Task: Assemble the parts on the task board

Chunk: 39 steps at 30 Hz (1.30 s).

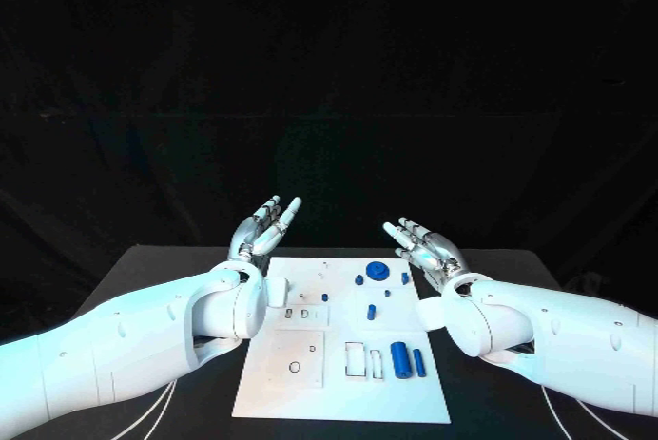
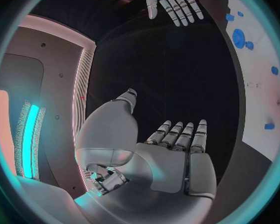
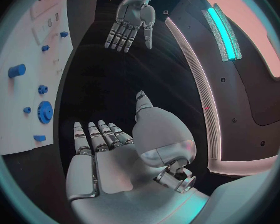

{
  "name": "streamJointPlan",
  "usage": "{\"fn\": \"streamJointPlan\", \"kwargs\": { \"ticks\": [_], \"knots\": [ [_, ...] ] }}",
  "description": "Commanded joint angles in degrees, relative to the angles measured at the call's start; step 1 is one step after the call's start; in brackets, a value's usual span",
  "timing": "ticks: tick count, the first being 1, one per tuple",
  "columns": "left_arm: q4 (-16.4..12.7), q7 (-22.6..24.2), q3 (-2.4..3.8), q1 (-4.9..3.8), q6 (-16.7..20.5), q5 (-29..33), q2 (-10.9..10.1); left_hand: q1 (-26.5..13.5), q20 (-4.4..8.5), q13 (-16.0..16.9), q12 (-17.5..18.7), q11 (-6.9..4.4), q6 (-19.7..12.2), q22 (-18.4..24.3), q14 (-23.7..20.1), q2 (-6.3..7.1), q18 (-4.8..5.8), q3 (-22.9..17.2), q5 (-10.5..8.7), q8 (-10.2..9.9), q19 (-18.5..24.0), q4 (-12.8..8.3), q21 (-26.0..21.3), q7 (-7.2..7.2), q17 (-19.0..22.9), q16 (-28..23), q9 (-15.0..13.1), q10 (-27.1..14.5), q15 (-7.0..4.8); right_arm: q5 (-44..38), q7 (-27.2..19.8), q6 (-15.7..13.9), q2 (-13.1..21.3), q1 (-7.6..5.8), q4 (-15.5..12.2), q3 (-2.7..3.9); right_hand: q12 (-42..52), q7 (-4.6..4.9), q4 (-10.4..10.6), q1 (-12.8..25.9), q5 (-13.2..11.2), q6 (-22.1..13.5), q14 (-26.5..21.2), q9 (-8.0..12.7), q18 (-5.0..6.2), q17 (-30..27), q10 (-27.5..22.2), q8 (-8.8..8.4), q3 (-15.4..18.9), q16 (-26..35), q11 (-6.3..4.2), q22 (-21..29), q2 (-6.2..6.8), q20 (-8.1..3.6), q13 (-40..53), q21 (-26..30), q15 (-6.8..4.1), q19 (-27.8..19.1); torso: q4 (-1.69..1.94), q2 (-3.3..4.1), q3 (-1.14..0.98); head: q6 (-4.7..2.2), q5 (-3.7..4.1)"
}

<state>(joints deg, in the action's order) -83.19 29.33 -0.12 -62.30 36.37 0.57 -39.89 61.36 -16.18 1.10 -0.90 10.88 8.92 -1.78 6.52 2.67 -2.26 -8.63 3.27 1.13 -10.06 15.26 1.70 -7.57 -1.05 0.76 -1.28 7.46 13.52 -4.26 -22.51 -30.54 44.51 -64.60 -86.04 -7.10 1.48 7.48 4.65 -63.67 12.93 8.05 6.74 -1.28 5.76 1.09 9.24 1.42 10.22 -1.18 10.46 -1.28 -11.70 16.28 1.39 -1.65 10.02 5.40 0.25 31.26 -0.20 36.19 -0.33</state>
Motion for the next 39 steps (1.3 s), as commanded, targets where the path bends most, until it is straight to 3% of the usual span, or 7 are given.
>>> {"fn": "streamJointPlan", "kwargs": {
  "ticks": [1, 6, 7, 11, 13, 26, 39],
  "knots": [
    [0.0, 1.5, 0.00, -0.07, -3.5, -0.9, 0.1, 3.9, -0.94, 0.4, -0.7, 1.35, 2.9, -0.3, 2.7, -0.44, -0.94, -0.7, 0.43, 0.7, -0.7, 0.0, 0.8, -6.71, -0.4, 0.9, -0.4, 2.6, 2.45, -4.5, 4.6, 9.2, -0.1, -0.56, 0.6, -0.56, 2.4, 6.34, -7.7, -12.0, -5.1, 11.6, 13.6, -1.4, 1.87, 1.4, 13.9, 2.32, -3.6, -2.8, 2.02, -1.5, -0.59, 0.63, 1.2, -2.9, 1.58, 7.7, 0.01, 0.01, 0.00, 0.00, 0.00],
    [0.0, 1.5, 0.00, -0.07, -3.5, -0.9, 0.1, 8.4, -0.63, 1.7, -3.1, 4.09, 13.6, -2.4, 16.6, -0.33, -1.51, -2.2, 0.44, 3.3, -11.2, -2.7, 4.8, -8.63, -2.1, 4.3, -1.8, 14.0, 0.72, -5.1, 5.4, 10.7, -0.1, -0.89, 0.8, -1.06, 5.4, 5.03, -12.1, -16.4, -5.3, 26.0, 33.6, -2.3, 2.81, 2.6, 33.7, 4.66, -6.3, -6.5, 2.87, -4.4, 0.97, 0.39, 2.3, -9.9, 1.88, 26.9, 0.01, 0.01, 0.00, 0.00, 0.00],
    [0.8, 1.7, 0.00, -0.09, -7.5, -2.7, -1.7, 9.6, -0.66, 2.0, -3.8, 4.38, 16.3, -3.0, 20.0, -0.37, -1.92, -2.7, 0.29, 3.9, -14.7, -3.6, 6.2, -9.19, -2.5, 5.1, -2.1, 17.3, 0.58, -18.2, 3.2, 1.0, 1.1, -0.91, 1.8, -0.94, 5.9, 4.85, -12.8, -17.0, -4.8, 29.2, 38.1, -2.5, 3.29, 2.8, 37.5, 5.14, -6.7, -7.3, 2.65, -4.8, 1.27, 0.44, 2.4, -11.1, 1.60, 30.3, 0.16, 0.10, 0.00, 1.14, 0.87],
    [0.3, 1.8, -0.01, -0.10, -8.2, -3.2, -2.6, 12.8, -0.58, 3.0, -7.6, 2.64, 31.1, -2.8, 38.1, -0.83, -3.52, -3.8, 0.37, 7.0, -18.7, -7.3, 7.2, -8.40, -3.6, 8.8, -3.3, 37.7, -1.65, -22.8, 3.4, -1.3, 1.4, -1.00, 2.5, -0.78, 6.1, 4.53, -15.0, -17.6, -3.1, 40.7, 47.2, -2.7, 4.83, 3.1, 45.5, 6.21, -8.6, -8.5, 0.08, -5.2, 2.24, -0.31, 2.3, -13.6, -0.79, 38.2, 0.16, 0.22, -0.05, 1.34, 0.82],
    [-0.1, 1.9, -0.01, -0.11, -8.7, -3.4, -3.1, 14.2, -0.33, 2.9, -8.0, 1.77, 37.1, -4.7, 42.4, -1.04, -6.60, -4.3, 0.39, 8.0, -30.8, -9.0, 12.3, -7.60, -3.8, 9.7, -3.6, 41.0, -2.84, -24.8, 3.8, -1.8, 1.5, -1.10, 2.8, -0.72, 5.6, 4.22, -16.0, -17.3, -2.1, 42.5, 50.3, -2.6, 4.80, 3.3, 48.3, 5.98, -9.4, -8.5, -0.70, -5.1, 2.88, -1.16, 2.3, -14.1, -1.79, 40.8, 0.08, 0.34, -0.03, 1.27, 0.75],
    [-5.2, 1.0, 0.51, -0.40, -11.4, -4.7, -7.5, 16.6, 0.63, 3.0, -7.2, -0.62, 43.8, -4.8, 51.8, 0.02, -8.39, -4.9, 0.35, 7.6, -38.3, -14.2, 15.4, -5.67, -4.3, 9.6, -2.9, 49.8, -5.47, -43.4, 8.4, -0.1, 1.8, -3.17, 3.9, -0.56, 2.3, 2.80, -20.2, -13.2, 2.3, 49.2, 62.0, -2.9, 4.82, 5.8, 57.3, 4.60, -15.0, -7.5, -3.22, -5.1, 5.52, -5.20, 2.5, -16.4, -5.31, 50.5, 0.39, 2.59, 0.06, 1.26, 0.89],
    [-14.3, -0.4, 1.09, -1.84, -14.5, -5.4, -13.6, 15.3, 1.74, 3.2, -6.6, -1.61, 46.4, -4.8, 55.4, 0.71, -8.39, -4.0, 0.30, 7.4, -41.0, -14.7, 16.6, -4.88, -5.3, 10.3, -3.0, 53.4, -6.65, -72.8, 18.5, 7.7, -1.7, -8.55, 8.0, -0.52, 3.3, 0.30, -20.2, -9.3, 6.2, 52.6, 79.7, -3.8, 4.62, 20.7, 61.3, 3.27, -16.4, -23.3, -6.99, -12.4, 9.62, -11.88, 5.3, -30.2, -11.06, 67.0, 1.06, 7.39, 0.07, 0.15, 1.37]
  ]
}}
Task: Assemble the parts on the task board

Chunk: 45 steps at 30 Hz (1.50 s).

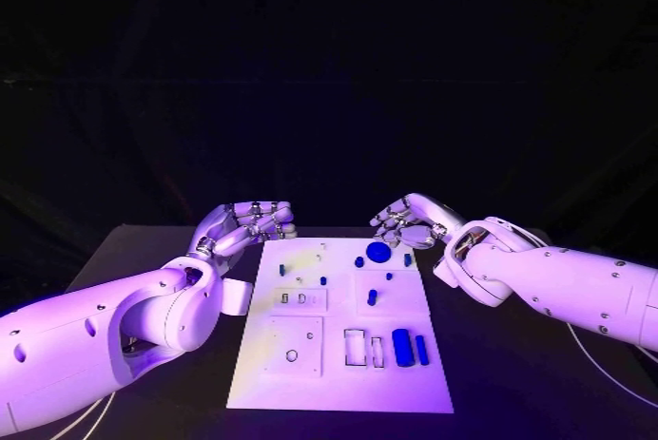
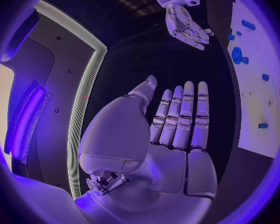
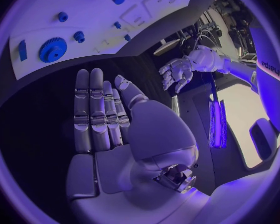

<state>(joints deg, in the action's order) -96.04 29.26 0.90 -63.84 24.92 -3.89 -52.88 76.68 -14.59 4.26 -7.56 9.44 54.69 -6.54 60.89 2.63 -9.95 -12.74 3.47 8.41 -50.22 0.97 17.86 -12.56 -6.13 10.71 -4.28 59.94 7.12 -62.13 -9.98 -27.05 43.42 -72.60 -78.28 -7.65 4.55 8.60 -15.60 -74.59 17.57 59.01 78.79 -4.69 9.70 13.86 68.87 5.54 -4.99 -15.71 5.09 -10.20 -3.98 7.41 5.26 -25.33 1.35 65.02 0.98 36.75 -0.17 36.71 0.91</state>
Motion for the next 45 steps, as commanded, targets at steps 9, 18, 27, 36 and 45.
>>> {"fn": "streamJointPlan", "kwargs": {
  "ticks": [9, 18, 27, 36, 45],
  "knots": [
    [-5.1, -0.7, 0.26, -1.73, -3.4, -0.9, -2.4, -0.1, 0.19, 0.0, 0.1, -0.16, 0.6, -0.1, 1.1, 0.79, -0.70, 0.1, 0.09, 0.1, -1.0, -0.4, 0.6, 0.11, -0.2, 0.3, 0.0, 0.9, -0.25, -30.3, 13.9, 8.5, -3.2, -2.62, 0.8, 0.05, 0.6, -1.61, 0.8, 4.0, 1.4, 1.9, 8.3, -1.6, -0.64, 38.5, -1.5, -1.72, -5.3, -39.7, -1.72, -18.2, 3.37, -3.42, 4.4, -20.9, -2.70, 11.2, 0.60, 4.55, 0.07, -1.00, 0.59],
    [-6.0, -0.9, 0.30, -3.00, -3.6, -0.9, -2.6, -0.2, 0.24, 0.0, 0.3, -0.09, 0.6, -0.1, 1.0, 0.73, -0.68, 0.2, 0.10, 0.0, -1.1, -0.4, 0.6, 0.05, -0.2, 0.2, 0.0, 0.8, -0.20, -36.7, 17.1, 12.9, -4.1, -3.19, 0.5, 0.06, 0.0, -2.35, 2.4, 4.8, 0.3, 0.5, 8.1, -2.3, -2.88, 52.3, -6.5, -1.81, -8.1, -53.8, -0.28, -36.5, 5.24, -2.34, 5.0, -35.5, -1.73, 13.7, 1.25, 6.08, 0.12, -0.87, 1.03],
    [-6.2, -1.1, 0.32, -3.48, -3.8, -0.9, -2.9, -0.3, 0.27, -0.1, 0.6, 0.01, 0.5, 0.0, 0.9, 0.66, -0.65, 0.2, 0.10, -0.2, -1.1, -0.4, 0.6, -0.07, -0.2, 0.0, 0.0, 0.7, -0.12, -39.2, 18.3, 13.5, -4.0, -3.25, 0.4, 0.07, 0.6, -2.38, 3.3, 4.6, 0.2, 0.5, 8.2, -2.7, -3.37, 55.4, -7.1, -1.68, -9.2, -57.1, -0.16, -41.4, 5.72, -1.96, 5.3, -39.3, -1.53, 14.3, 1.43, 6.55, 0.13, -0.69, 1.12],
    [-6.4, -1.3, 0.33, -3.59, -3.9, -0.9, -2.9, -0.3, 0.28, -0.1, 0.7, 0.05, 0.5, 0.0, 0.9, 0.60, -0.64, 0.2, 0.11, -0.3, -1.1, -0.4, 0.6, -0.12, -0.3, 0.0, 0.1, 0.6, -0.09, -39.5, 17.9, 13.2, -5.2, -3.12, 1.4, 0.07, 1.0, -2.32, 3.7, 4.4, 0.2, 0.7, 8.3, -3.0, -3.71, 56.8, -7.0, -1.62, -10.0, -58.6, -0.18, -44.2, 5.68, -1.85, 5.5, -41.4, -1.51, 14.7, 1.57, 6.83, 0.14, -0.57, 0.74],
    [-6.4, -1.7, 0.34, -3.65, -3.9, -0.9, -3.0, -0.1, 0.31, -0.1, 1.0, 0.14, 0.4, 0.0, 0.8, 0.48, -0.63, 0.2, 0.13, -0.5, -1.1, -0.6, 0.6, -0.23, -0.3, -0.2, 0.1, 0.5, -0.04, -39.5, 17.7, 12.4, -5.6, -3.07, 1.7, 0.07, 1.7, -2.12, 4.3, 4.1, -0.3, 1.0, 8.3, -3.3, -3.99, 57.9, -5.9, -1.62, -11.8, -59.8, -0.48, -46.8, 5.38, -1.85, 5.6, -43.3, -1.67, 15.0, 1.52, 6.96, 0.20, -0.26, 0.28]
  ]
}}
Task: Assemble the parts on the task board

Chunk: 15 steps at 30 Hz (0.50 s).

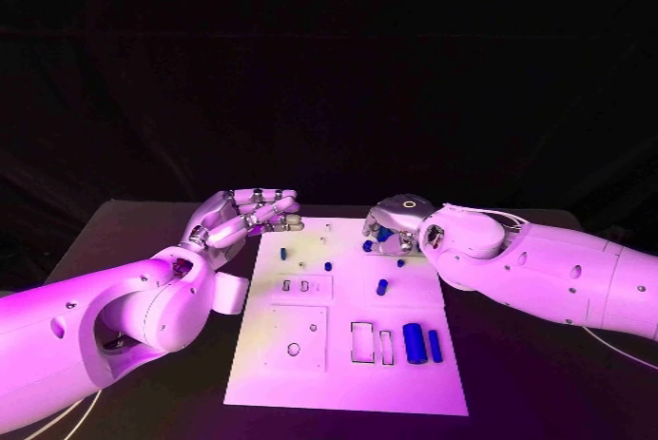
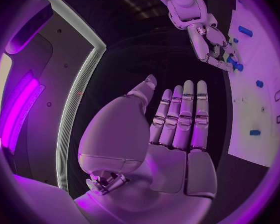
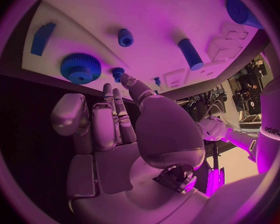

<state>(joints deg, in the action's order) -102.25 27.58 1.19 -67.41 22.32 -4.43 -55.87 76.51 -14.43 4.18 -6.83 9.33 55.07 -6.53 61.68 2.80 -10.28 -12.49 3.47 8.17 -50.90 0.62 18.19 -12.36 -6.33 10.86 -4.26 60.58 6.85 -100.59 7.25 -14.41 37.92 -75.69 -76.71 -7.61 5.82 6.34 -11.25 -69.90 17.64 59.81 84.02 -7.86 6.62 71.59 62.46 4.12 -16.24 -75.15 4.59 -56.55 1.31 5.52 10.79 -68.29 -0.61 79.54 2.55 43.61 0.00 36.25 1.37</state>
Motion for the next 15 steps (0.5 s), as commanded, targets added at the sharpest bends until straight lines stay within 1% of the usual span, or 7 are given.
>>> {"fn": "streamJointPlan", "kwargs": {
  "ticks": [1, 6, 8, 9, 10, 12, 15],
  "knots": [
    [-0.2, -0.1, 0.05, -0.10, -1.3, -0.4, 0.0, 0.1, 0.14, -0.1, 0.3, 0.26, 0.0, 0.0, 0.1, 0.29, -0.29, -0.1, 0.14, -0.3, -0.5, -0.3, 0.3, -0.44, -0.1, -0.3, 0.1, -0.2, 0.24, -1.0, 0.4, -0.3, -0.2, 0.02, 0.2, 0.03, 0.5, 0.13, 0.0, -0.6, -0.5, 0.3, 3.1, -0.1, -0.92, 0.2, 0.7, -0.20, -0.8, -0.4, -0.04, -0.6, 0.06, 0.02, 0.1, -0.5, 0.26, 0.5, -0.04, 0.14, 0.04, 0.45, -0.12],
    [-0.3, -0.3, 0.07, -0.15, -1.3, -0.4, 0.2, 0.1, 0.15, -0.1, 0.4, 0.27, 0.0, 0.0, 0.1, 0.25, -0.29, -0.1, 0.14, -0.3, -0.5, -0.3, 0.3, -0.46, -0.1, -0.3, 0.1, -0.2, 0.24, -1.0, 0.4, 0.2, -0.4, 0.05, 0.7, 0.03, 0.6, 0.13, 0.3, -0.7, -0.7, 0.5, 3.0, -0.3, -0.99, 0.3, 0.9, -0.13, -1.6, -0.7, -0.11, -1.2, 0.02, -0.02, 0.0, -1.0, 0.19, 0.5, 0.10, 0.25, 0.09, 0.65, -0.20],
    [-0.3, -0.4, 0.08, -0.17, -1.3, -0.4, 0.2, 0.2, 0.16, -0.1, 0.4, 0.29, -0.1, 0.1, 0.1, 0.19, -0.29, -0.1, 0.14, -0.4, -0.5, -0.3, 0.3, -0.47, -0.1, -0.3, 0.1, -0.2, 0.25, -1.0, 0.4, 0.4, -0.4, 0.09, 0.8, 0.02, 0.6, 0.14, 0.4, -0.7, -0.7, 0.6, 3.0, -0.4, -1.00, 0.4, 1.0, -0.10, -1.7, -0.8, -0.12, -1.4, 0.05, -0.03, 0.0, -1.1, 0.20, 0.5, 0.12, 0.34, 0.13, 1.06, -0.07],
    [-0.3, -0.4, 0.08, -0.18, -1.3, -0.4, 0.1, 0.2, 0.16, -0.1, 0.4, 0.30, -0.1, 0.1, 0.1, 0.17, -0.29, -0.1, 0.15, -0.4, -0.5, -0.4, 0.3, -0.48, -0.1, -0.3, 0.1, -0.3, 0.25, -1.0, 0.3, 0.5, -0.5, 0.11, 0.8, 0.02, 0.6, 0.14, 0.4, -0.6, -0.7, 0.7, 3.1, -0.4, -1.05, 0.6, 1.1, -0.08, -1.8, -0.9, -0.14, -1.7, 0.09, -0.04, 0.0, -1.3, 0.20, 0.5, 0.07, 0.34, 0.06, 1.08, 0.01],
    [-0.4, -0.5, 0.09, -0.19, -1.3, -0.4, 0.1, 0.2, 0.17, -0.1, 0.5, 0.32, -0.1, 0.1, 0.1, 0.12, -0.29, -0.2, 0.15, -0.4, -0.5, -0.4, 0.3, -0.50, -0.1, -0.3, 0.1, -0.3, 0.25, -1.0, 0.3, 0.5, -0.5, 0.13, 0.8, 0.02, 0.7, 0.14, 0.5, -0.6, -0.8, 0.8, 3.1, -0.4, -1.09, 0.7, 1.1, -0.07, -1.9, -1.0, -0.15, -1.9, 0.12, -0.04, 0.0, -1.5, 0.20, 0.6, 0.04, 0.37, 0.04, 0.92, -0.19],
    [-0.4, -0.6, 0.09, -0.21, -1.3, -0.4, 0.1, 0.2, 0.17, -0.1, 0.5, 0.32, -0.1, 0.1, 0.1, 0.12, -0.29, -0.2, 0.15, -0.4, -0.5, -0.4, 0.3, -0.50, -0.1, -0.3, 0.1, -0.3, 0.25, -0.9, 0.3, 0.6, -0.6, 0.16, 0.7, 0.02, 0.7, 0.13, 0.6, -0.6, -0.8, 0.9, 3.1, -0.5, -1.08, 0.7, 1.2, -0.04, -2.1, -1.0, -0.17, -2.0, 0.17, -0.04, -0.1, -1.5, 0.19, 0.5, -0.01, 0.44, 0.02, 1.10, -0.34],
    [-0.4, -0.7, 0.10, -0.26, -1.4, -0.4, 0.1, 0.3, 0.18, -0.1, 0.6, 0.36, -0.1, 0.1, 0.2, 0.04, -0.29, -0.2, 0.15, -0.5, -0.5, -0.4, 0.3, -0.55, -0.2, -0.4, 0.1, -0.4, 0.26, -0.8, 0.2, 0.7, -0.8, 0.21, 0.9, 0.02, 0.7, 0.11, 0.6, -0.6, -0.8, 1.0, 3.1, -0.5, -1.09, 0.7, 1.3, -0.01, -2.2, -1.0, -0.18, -2.1, 0.20, -0.04, -0.1, -1.6, 0.19, 0.5, 0.06, 0.49, 0.08, 1.12, -0.15]
  ]
}}
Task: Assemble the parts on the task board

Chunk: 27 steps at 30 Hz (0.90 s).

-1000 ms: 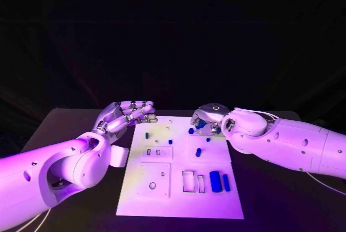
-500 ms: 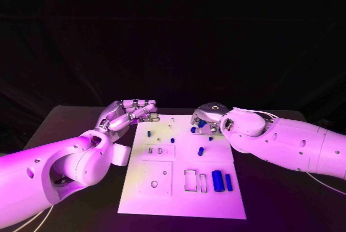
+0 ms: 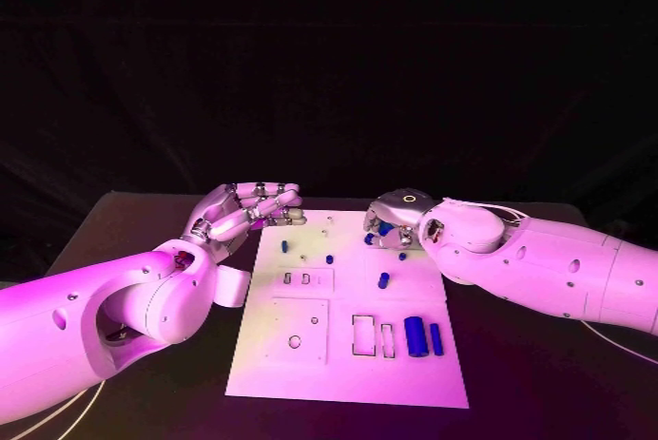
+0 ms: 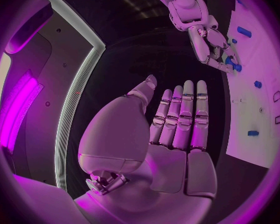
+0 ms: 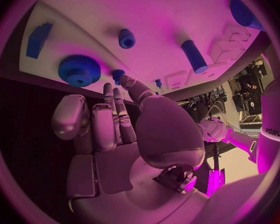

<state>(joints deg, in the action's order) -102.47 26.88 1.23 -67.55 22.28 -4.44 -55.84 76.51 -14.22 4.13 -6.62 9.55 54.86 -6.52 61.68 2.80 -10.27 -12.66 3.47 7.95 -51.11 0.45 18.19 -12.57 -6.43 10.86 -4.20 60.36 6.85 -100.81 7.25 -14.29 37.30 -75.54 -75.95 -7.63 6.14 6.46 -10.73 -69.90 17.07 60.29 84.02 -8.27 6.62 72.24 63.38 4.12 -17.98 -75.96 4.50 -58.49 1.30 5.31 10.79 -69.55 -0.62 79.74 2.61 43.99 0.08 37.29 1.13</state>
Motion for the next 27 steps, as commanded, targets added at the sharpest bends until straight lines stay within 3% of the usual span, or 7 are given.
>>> {"fn": "streamJointPlan", "kwargs": {
  "ticks": [1, 7, 11, 21, 27],
  "knots": [
    [-0.2, 0.0, 0.06, -0.12, -1.3, -0.4, 0.1, 0.3, -0.02, -0.1, 0.4, 0.14, 0.0, 0.1, 0.2, 0.00, -0.30, 0.0, 0.15, -0.3, -0.3, -0.3, 0.3, -0.36, -0.1, -0.4, 0.1, -0.2, 0.26, -0.6, 0.2, 0.6, -0.3, 0.07, 0.3, 0.03, 0.4, 0.00, 0.1, -0.6, -0.3, 0.5, 3.0, -0.1, -1.10, 0.0, 0.3, -0.01, -0.5, -0.2, -0.09, -0.1, 0.21, 0.17, -0.1, -0.3, 0.19, 0.3, 0.06, 0.07, 0.01, 0.13, 0.11],
    [-0.1, -0.2, 0.07, -0.21, -1.3, -0.4, 0.1, 0.3, -0.01, -0.1, 0.6, 0.17, 0.0, 0.1, 0.2, -0.13, -0.30, -0.1, 0.16, -0.4, -0.3, -0.3, 0.3, -0.38, -0.1, -0.4, 0.1, -0.2, 0.26, -0.3, 0.0, 0.6, -0.6, 0.10, 0.4, 0.03, 0.5, 0.04, 0.3, -0.6, -0.3, 0.7, 3.0, -0.2, -1.10, 0.1, 0.6, 0.01, -0.8, -0.4, -0.16, -0.3, 0.24, 0.15, -0.1, -0.4, 0.15, 0.2, 0.06, 0.17, -0.01, -0.03, -0.26],
    [0.1, -0.4, 0.07, -0.30, -1.1, -0.4, 0.1, 0.3, -0.01, -0.1, 0.6, 0.17, 0.0, 0.1, 0.2, -0.13, -0.30, -0.1, 0.16, -0.4, -0.3, -0.3, 0.3, -0.38, -0.1, -0.4, 0.1, -0.2, 0.26, -0.3, -0.1, 1.1, -0.9, 0.11, 0.4, 0.02, 0.5, 0.06, 0.5, -0.5, -0.3, 0.9, 3.0, -0.3, -1.11, 0.2, 0.8, 0.03, -1.1, -0.5, -0.22, -0.5, 0.32, 0.13, -0.1, -0.6, 0.10, 0.2, 0.03, 0.18, -0.03, 0.32, -0.59],
    [0.2, -0.7, 0.07, -0.53, -1.2, -0.4, 0.0, 0.5, 0.03, -0.1, 0.7, 0.21, 0.0, 0.1, 0.3, -0.37, -0.31, -0.3, 0.17, -0.5, -0.4, -0.4, 0.3, -0.46, -0.1, -0.4, 0.1, -0.2, 0.26, -0.2, -0.1, 2.1, -0.9, 0.13, 0.6, 0.01, 0.7, 0.09, 0.9, -0.6, -0.3, 1.7, 3.0, -0.6, -1.15, 0.4, 1.4, 0.26, -2.0, -0.8, -0.42, -1.1, 0.32, 0.04, -0.2, -1.0, -0.05, 0.1, -0.13, 0.34, -0.03, 0.74, -0.59],
    [0.3, -0.9, 0.07, -0.66, -1.6, -0.4, 0.1, 1.0, 0.10, -0.1, 1.0, 0.24, 0.0, 0.1, 0.4, -0.77, -0.30, -0.8, 0.20, -0.7, -0.5, -0.8, 0.4, -0.53, -0.2, -0.5, 0.1, -0.2, 0.26, -0.1, -0.3, 2.2, -0.9, 0.15, 0.7, 0.01, 0.8, 0.12, 1.0, -1.3, 0.1, 2.5, 3.0, -0.9, -1.16, 0.5, 1.9, 0.43, -3.1, -1.0, -0.62, -1.5, 0.22, -0.10, -0.3, -1.3, -0.19, 0.0, 0.00, 0.32, -0.01, 0.82, -0.92]
  ]
}}
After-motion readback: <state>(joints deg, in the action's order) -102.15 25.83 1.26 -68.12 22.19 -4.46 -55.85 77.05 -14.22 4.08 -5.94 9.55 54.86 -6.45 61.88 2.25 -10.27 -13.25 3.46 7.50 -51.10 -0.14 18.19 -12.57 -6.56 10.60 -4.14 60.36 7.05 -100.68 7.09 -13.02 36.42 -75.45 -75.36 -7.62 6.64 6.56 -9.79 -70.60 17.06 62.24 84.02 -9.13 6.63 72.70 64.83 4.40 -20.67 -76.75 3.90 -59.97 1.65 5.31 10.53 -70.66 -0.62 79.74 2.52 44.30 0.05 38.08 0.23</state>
